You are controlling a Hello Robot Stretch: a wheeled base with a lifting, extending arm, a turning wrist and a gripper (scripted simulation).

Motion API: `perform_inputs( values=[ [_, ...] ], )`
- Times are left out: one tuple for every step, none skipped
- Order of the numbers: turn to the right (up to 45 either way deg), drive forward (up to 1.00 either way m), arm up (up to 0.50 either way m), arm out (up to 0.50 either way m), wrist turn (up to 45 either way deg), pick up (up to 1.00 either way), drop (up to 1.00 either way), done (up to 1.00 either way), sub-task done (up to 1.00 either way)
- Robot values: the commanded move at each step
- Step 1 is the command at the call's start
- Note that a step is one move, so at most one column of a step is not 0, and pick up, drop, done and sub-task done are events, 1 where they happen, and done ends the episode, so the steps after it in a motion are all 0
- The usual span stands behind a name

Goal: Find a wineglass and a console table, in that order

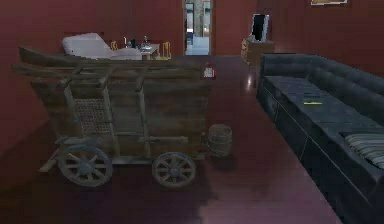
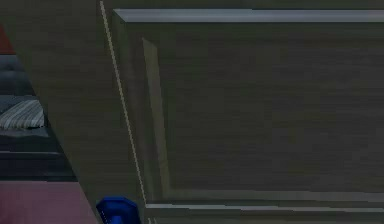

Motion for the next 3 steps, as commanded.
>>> perform_inputs(
  values=[
    [0.0,0.2,0.0,0.0,0.0,0.0,0.0,0.0,0.0],
    [24.0,0.0,0.0,0.0,0.0,0.0,0.0,0.0,0.0],
    [0.0,1.0,0.0,0.0,0.0,0.0,0.0,0.0,0.0]
  ],
)
